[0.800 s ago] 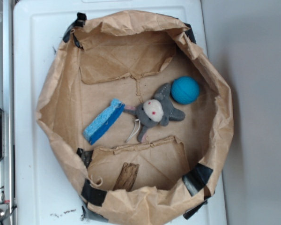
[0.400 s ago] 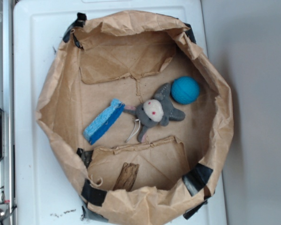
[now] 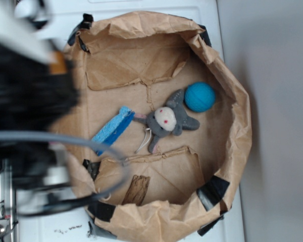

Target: Grab the blue ball.

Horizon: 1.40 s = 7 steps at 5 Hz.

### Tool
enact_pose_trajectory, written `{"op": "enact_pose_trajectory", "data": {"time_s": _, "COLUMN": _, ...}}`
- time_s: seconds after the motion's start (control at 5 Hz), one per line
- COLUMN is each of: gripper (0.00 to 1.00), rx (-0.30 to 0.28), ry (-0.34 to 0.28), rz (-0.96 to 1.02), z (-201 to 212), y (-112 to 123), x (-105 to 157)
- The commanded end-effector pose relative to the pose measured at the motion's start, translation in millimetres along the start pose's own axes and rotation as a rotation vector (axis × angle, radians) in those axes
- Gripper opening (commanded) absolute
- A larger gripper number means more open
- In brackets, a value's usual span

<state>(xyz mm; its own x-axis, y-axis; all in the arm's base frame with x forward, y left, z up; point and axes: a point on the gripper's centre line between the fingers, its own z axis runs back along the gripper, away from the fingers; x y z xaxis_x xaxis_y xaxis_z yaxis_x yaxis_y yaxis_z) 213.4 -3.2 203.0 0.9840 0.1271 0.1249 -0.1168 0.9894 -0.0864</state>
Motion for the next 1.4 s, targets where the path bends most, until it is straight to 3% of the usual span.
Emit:
{"op": "enact_pose_trajectory", "data": {"time_s": 0.0, "gripper": 1.00, "rx": 0.023, "ry": -0.062, "rz": 0.046, "z": -11.9, "y": 11.5, "x": 53.0}}
{"op": "enact_pose_trajectory", "data": {"time_s": 0.6, "gripper": 1.00, "rx": 0.023, "ry": -0.062, "rz": 0.046, "z": -11.9, "y": 11.5, "x": 53.0}}
{"op": "enact_pose_trajectory", "data": {"time_s": 0.8, "gripper": 1.00, "rx": 0.114, "ry": -0.108, "rz": 0.054, "z": -55.0, "y": 3.0, "x": 52.0}}
{"op": "enact_pose_trajectory", "data": {"time_s": 1.2, "gripper": 1.00, "rx": 0.189, "ry": -0.161, "rz": 0.079, "z": -102.3, "y": 12.0, "x": 58.7}}
